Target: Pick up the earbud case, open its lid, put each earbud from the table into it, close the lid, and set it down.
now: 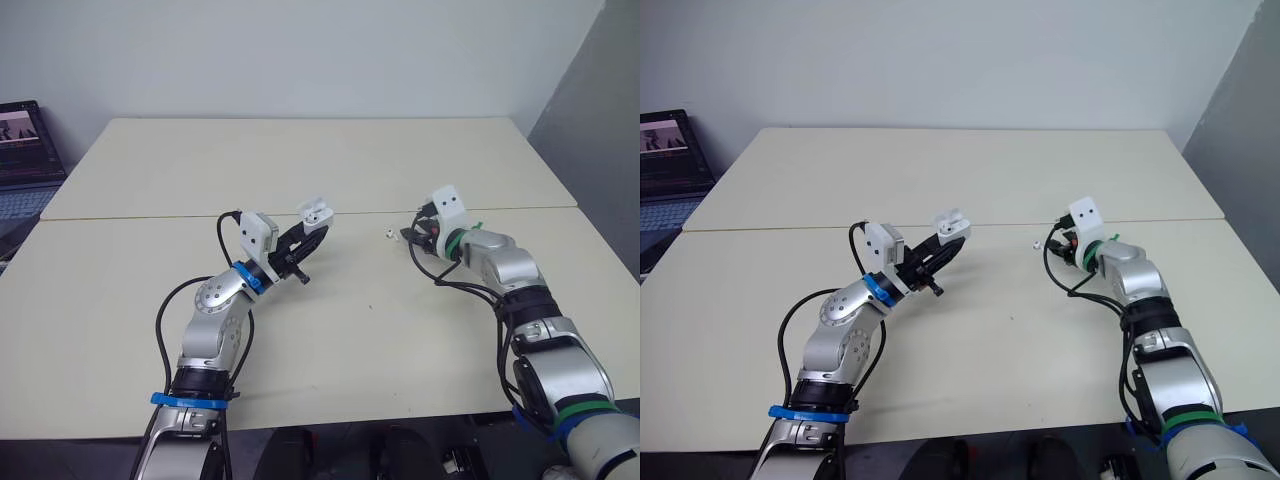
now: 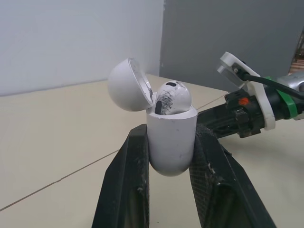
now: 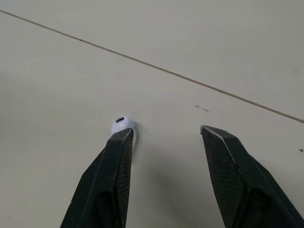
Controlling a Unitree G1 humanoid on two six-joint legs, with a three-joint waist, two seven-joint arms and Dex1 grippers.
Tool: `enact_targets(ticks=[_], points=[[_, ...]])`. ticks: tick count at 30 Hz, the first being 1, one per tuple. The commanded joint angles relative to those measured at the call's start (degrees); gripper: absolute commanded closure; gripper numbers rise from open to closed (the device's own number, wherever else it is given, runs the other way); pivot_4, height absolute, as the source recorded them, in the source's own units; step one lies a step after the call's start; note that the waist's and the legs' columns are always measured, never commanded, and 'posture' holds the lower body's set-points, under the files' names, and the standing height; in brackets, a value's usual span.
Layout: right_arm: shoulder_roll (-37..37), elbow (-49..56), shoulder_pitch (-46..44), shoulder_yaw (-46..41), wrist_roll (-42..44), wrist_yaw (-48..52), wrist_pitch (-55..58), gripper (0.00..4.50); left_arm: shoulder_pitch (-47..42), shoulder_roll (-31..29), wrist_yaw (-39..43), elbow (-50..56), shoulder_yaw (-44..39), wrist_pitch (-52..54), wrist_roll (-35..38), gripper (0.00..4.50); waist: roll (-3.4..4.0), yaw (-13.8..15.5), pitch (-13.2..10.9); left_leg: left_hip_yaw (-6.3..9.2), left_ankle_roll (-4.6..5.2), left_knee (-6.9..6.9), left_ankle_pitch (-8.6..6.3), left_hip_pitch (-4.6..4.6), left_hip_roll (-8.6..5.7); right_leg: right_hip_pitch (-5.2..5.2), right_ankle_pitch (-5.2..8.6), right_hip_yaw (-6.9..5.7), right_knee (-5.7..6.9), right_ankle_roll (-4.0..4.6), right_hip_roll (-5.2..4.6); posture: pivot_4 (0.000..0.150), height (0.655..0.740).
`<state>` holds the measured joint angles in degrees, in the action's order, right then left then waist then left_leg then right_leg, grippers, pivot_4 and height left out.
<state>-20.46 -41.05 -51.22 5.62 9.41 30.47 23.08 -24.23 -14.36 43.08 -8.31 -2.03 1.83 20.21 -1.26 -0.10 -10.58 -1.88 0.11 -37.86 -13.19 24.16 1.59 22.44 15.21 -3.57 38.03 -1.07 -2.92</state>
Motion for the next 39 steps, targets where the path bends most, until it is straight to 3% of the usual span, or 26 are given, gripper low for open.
enact_targets(ticks=[1, 25, 28, 32, 36, 39], points=[[1.8, -1.1, -2.9, -1.15, 0.06, 2.71, -2.41, 2.18, 0.12, -0.09, -0.5, 3.56, -0.23, -0.37, 0.61, 3.75, 0.01, -0.01, 0.0, 0.01, 0.0, 0.0, 0.0, 0.0, 0.02, 0.0, 0.0, 0.0, 0.01, 0.0, -0.01, 0.15, 0.74], [5.15, -16.67, -7.37, -1.55, -6.66, 2.33, -10.51, 2.18, 1.24, -0.85, -0.99, 5.8, -0.27, 1.0, 0.78, 3.75, 0.03, -0.05, -0.02, -0.01, -0.01, 0.01, 0.0, -0.02, 0.05, 0.03, -0.06, 0.0, 0.07, 0.1, -0.13, 0.15, 0.74], [5.28, -18.31, -7.71, -1.55, -7.02, 2.04, -11.68, 2.78, 1.32, -0.87, -0.95, 5.99, -0.23, 1.07, 0.81, 3.75, 0.03, -0.05, -0.02, -0.01, -0.01, 0.02, 0.0, -0.02, 0.04, 0.03, -0.06, 0.0, 0.06, 0.1, -0.13, 0.15, 0.74], [5.13, -19.49, -7.47, -1.17, -7.69, 1.99, -12.65, 4.09, 1.66, -0.84, -0.99, 6.4, -0.11, 1.25, 0.85, 3.75, 0.03, -0.02, -0.01, -0.02, -0.01, 0.01, 0.0, -0.02, 0.03, 0.02, -0.06, 0.0, 0.06, 0.1, -0.14, 0.15, 0.74], [4.0, -18.13, -6.4, -1.05, -8.09, 2.91, -12.5, 4.09, 2.0, -0.74, -1.14, 6.8, -0.01, 1.33, 0.81, 3.75, 0.03, 0.01, -0.01, -0.01, -0.01, 0.0, 0.01, -0.02, 0.03, 0.02, -0.06, 0.01, 0.07, 0.1, -0.14, 0.15, 0.74], [0.72, -8.1, -2.03, 0.39, -8.5, 7.56, -9.44, 4.09, 2.34, -0.45, -1.49, 7.33, 0.16, 1.36, 0.76, 3.75, 0.03, 0.19, -0.01, 0.0, -0.01, 0.0, 0.01, -0.02, 0.02, 0.01, -0.06, -0.01, 0.05, 0.1, -0.14, 0.15, 0.74]])
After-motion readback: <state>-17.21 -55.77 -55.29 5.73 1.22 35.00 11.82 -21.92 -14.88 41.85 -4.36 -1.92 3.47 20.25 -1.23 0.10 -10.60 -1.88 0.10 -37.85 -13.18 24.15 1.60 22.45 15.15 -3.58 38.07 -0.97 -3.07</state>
